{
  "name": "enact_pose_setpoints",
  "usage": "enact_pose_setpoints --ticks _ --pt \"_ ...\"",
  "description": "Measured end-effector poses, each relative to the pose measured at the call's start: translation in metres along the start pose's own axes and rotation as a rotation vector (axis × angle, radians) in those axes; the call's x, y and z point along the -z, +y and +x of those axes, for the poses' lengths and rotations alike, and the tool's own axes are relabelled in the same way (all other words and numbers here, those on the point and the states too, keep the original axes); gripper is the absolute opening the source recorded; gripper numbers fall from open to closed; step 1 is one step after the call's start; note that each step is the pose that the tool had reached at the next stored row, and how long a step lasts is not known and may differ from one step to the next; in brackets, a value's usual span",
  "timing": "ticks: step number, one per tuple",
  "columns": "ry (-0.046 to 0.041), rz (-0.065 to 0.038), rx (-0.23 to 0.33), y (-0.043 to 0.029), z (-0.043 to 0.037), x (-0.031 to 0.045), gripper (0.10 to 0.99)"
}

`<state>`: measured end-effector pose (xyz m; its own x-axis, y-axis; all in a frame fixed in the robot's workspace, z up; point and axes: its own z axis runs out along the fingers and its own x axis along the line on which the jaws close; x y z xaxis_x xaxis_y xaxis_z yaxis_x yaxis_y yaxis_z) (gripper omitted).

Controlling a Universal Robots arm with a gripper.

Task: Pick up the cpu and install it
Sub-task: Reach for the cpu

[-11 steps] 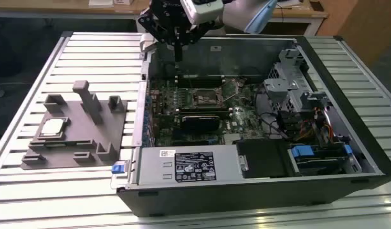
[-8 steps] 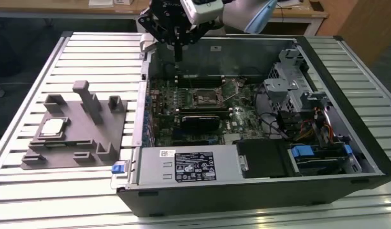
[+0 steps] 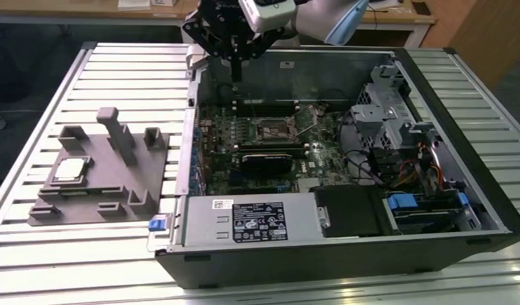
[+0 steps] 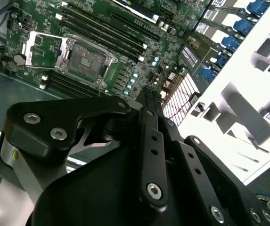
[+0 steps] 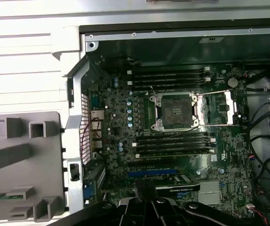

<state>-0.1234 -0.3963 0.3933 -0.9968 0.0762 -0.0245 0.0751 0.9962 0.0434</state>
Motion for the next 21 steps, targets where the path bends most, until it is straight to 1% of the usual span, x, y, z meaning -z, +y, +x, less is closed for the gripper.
enact_pose_setpoints --ticks 4,7,15,21 --pt "0.0 0.0 0.0 -0.0003 0.0037 0.0001 0.106" --pt "-0.0006 0.0 0.0 -0.0007 0.0085 0.0002 0.106" --pt "-0.0036 0.0 0.0 -0.0019 0.0256 0.0007 0.106" --pt "-0.0042 0.0 0.0 -0.003 0.039 0.0011 0.106"
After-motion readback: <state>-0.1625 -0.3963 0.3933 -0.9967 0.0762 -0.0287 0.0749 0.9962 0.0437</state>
